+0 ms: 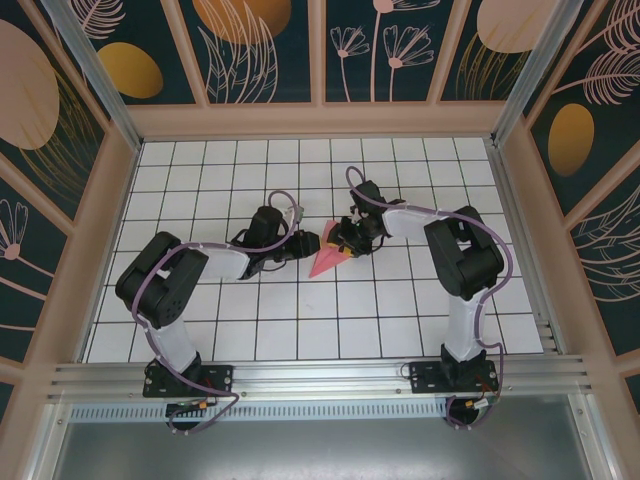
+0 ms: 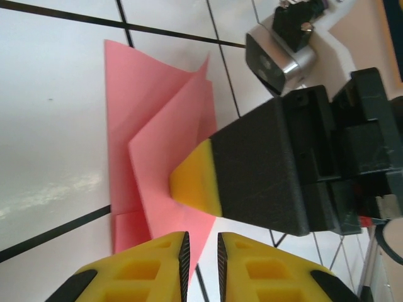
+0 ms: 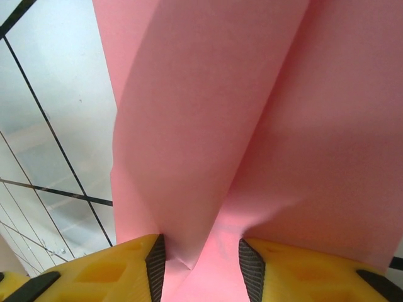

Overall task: Fold a paper plane with a square sheet of paper (pick it up from the middle)
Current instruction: Fourth fold the wing at the center of the table.

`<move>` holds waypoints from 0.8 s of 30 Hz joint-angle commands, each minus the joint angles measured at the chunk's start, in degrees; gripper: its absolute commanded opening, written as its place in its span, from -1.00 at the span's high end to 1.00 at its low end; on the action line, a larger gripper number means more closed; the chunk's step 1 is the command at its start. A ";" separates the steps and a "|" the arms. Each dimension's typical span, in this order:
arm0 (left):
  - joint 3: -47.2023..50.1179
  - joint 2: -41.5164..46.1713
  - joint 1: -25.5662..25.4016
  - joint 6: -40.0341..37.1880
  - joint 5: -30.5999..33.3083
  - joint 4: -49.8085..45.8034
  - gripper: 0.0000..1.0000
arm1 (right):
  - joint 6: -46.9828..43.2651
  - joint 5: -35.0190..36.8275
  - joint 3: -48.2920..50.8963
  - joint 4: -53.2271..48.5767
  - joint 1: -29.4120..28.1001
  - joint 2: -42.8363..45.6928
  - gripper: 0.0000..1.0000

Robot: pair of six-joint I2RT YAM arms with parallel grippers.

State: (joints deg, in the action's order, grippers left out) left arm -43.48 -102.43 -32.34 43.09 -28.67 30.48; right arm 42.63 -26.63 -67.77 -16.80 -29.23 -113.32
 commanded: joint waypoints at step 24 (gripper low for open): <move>-2.66 -8.34 0.08 1.21 -3.95 -2.91 0.76 | -0.65 7.11 3.27 -2.99 0.11 -10.17 0.08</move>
State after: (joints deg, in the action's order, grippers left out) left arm -44.93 -109.60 -32.34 43.83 -33.54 29.93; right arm 42.46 -27.38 -69.23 -18.44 -29.10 -114.21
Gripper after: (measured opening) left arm 0.122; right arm 0.463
